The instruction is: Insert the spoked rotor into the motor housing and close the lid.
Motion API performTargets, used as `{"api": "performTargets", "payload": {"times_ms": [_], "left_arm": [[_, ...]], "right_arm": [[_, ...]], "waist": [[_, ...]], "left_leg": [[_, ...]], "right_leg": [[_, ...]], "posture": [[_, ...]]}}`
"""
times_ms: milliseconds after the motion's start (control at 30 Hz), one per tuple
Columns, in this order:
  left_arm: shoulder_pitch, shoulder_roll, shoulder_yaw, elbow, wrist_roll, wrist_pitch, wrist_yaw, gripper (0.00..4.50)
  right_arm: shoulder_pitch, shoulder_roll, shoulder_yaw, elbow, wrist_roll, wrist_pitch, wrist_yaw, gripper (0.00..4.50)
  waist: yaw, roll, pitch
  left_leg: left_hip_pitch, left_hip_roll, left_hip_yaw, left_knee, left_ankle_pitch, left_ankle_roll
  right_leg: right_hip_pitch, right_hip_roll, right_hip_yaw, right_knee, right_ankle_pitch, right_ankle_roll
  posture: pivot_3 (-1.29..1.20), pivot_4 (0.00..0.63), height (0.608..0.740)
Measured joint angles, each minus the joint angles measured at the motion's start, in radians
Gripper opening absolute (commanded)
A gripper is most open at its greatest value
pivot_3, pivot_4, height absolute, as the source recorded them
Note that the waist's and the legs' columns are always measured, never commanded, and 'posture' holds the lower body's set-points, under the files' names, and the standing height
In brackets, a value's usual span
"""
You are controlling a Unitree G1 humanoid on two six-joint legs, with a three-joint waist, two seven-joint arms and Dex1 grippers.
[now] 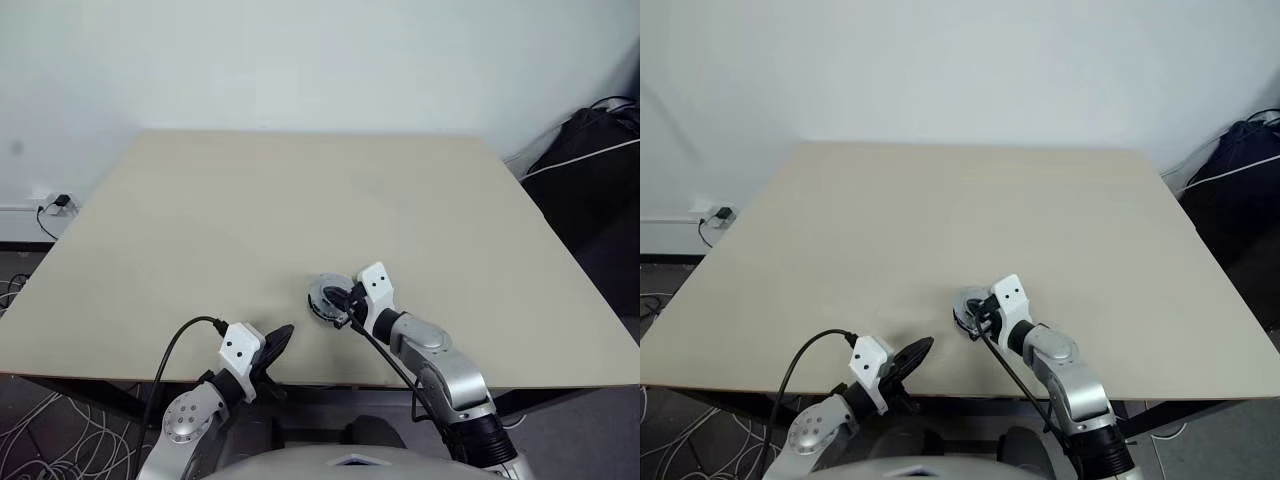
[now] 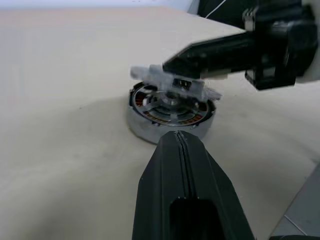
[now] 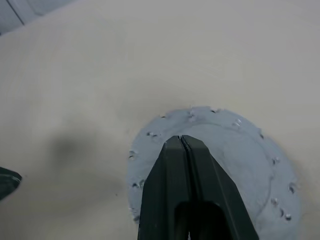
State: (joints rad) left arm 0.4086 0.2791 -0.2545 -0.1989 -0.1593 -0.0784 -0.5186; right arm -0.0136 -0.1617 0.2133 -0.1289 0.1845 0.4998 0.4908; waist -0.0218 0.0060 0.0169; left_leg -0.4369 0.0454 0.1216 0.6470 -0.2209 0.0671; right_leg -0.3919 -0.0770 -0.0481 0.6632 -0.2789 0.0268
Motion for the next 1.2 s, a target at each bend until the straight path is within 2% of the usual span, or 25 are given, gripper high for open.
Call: {"api": "performTargets", "payload": {"times_ms": [233,367,500,600,867,1200], "left_arm": [[-0.001,-0.002,0.000,-0.001,0.000,0.000,-0.005,0.00],[0.001,-0.007,-0.004,-0.019,0.002,0.008,0.005,0.00],[-0.001,-0.012,-0.013,-0.064,0.003,0.038,0.023,0.00],[-0.007,-0.012,-0.025,-0.098,0.003,0.074,0.038,0.00],[-0.024,-0.008,-0.030,-0.198,0.001,0.177,0.062,0.00],[-0.017,-0.009,-0.030,-0.234,0.000,0.210,0.082,0.00]], "right_arm": [[-0.037,0.001,0.061,0.078,-0.044,-0.046,0.006,0.04],[-0.003,-0.006,0.054,0.050,-0.039,-0.078,0.011,0.04],[0.004,-0.052,0.041,-0.044,-0.027,-0.130,0.031,0.87],[-0.010,-0.092,0.033,-0.058,-0.040,-0.170,0.045,1.90],[-0.067,-0.128,0.055,0.074,-0.065,-0.227,0.110,4.46],[-0.120,-0.130,0.065,0.202,-0.094,-0.254,0.150,4.46]], "waist": [[-0.004,-0.001,-0.002],[0.000,-0.001,-0.002],[-0.001,0.000,-0.001],[-0.002,-0.001,-0.002],[-0.002,-0.002,-0.002],[0.000,-0.002,-0.002]], "left_leg": [[0.001,0.000,0.000,0.000,0.000,0.000],[0.000,0.000,0.000,0.000,0.000,0.000],[0.001,0.000,0.001,0.000,0.000,0.000],[0.001,0.000,0.001,0.000,0.000,0.000],[0.002,0.000,0.003,0.000,0.000,0.000],[0.003,0.000,0.005,0.000,0.000,0.000]], "right_leg": [[0.000,0.000,0.000,0.001,0.000,0.000],[0.000,0.000,0.000,0.001,0.000,0.000],[0.000,0.000,0.001,0.001,0.000,0.000],[0.000,0.000,0.001,0.001,0.000,0.000],[0.000,0.001,0.001,0.001,0.000,0.000],[0.001,0.001,0.002,0.001,0.001,0.001]], "posture": [[0.00,0.000,0.740],[0.00,0.000,0.740],[0.00,0.000,0.740],[0.00,0.000,0.740],[0.00,0.000,0.740],[0.00,0.000,0.740]]}}
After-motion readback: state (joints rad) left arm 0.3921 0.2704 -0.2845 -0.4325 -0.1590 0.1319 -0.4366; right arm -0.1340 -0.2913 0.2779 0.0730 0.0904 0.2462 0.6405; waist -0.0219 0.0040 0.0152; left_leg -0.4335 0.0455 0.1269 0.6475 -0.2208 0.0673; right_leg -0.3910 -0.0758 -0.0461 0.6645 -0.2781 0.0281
